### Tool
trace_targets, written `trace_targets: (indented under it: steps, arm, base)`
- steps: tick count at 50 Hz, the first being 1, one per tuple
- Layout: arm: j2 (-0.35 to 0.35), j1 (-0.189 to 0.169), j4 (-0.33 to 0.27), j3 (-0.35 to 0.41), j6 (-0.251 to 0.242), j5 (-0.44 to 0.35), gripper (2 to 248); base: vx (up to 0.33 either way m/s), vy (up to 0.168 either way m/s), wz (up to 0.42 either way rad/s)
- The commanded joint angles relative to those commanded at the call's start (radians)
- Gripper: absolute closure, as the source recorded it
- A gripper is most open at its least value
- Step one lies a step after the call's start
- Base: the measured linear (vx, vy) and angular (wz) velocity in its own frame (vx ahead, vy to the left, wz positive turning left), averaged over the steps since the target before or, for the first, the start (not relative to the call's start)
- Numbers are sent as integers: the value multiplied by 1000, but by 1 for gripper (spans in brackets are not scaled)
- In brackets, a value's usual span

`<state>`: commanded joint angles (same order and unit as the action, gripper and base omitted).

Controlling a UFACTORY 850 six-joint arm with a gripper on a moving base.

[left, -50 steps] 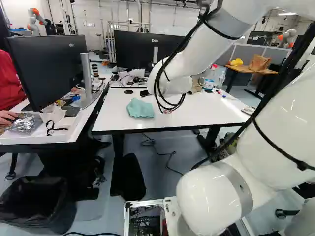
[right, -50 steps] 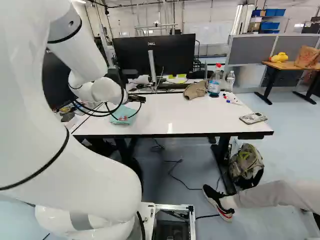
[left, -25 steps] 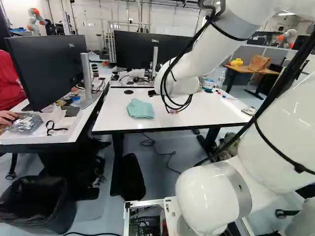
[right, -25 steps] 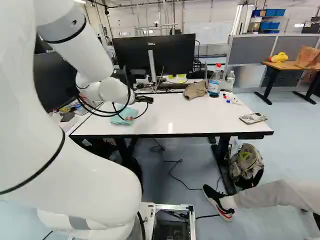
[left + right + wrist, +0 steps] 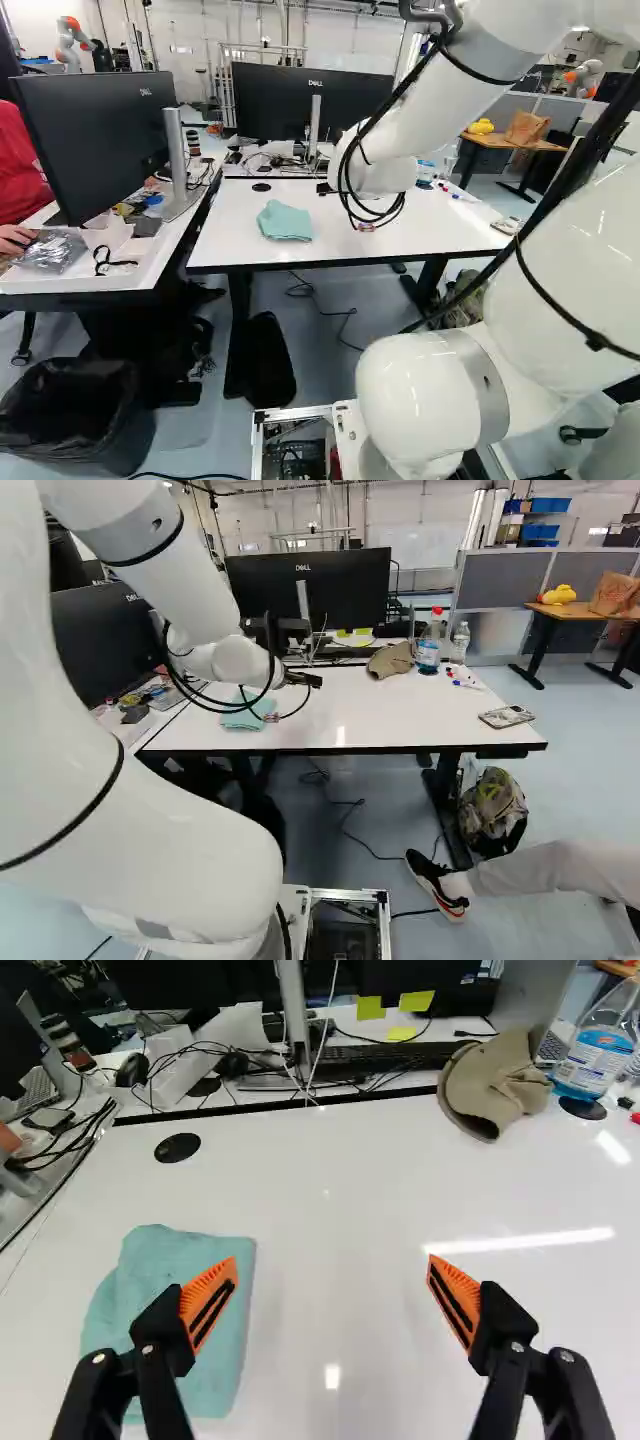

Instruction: Clean the table with the green towel

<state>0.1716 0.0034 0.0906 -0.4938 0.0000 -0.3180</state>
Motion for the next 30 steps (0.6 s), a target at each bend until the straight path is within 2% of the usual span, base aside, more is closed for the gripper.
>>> trace_targets:
  steps: [14,30]
  arm:
    - [-3,-49,0,-3,0,0,3]
    - [-3,-50,0,-2,0,0,3]
  base:
    - [0,0,0]
    - [0,0,0]
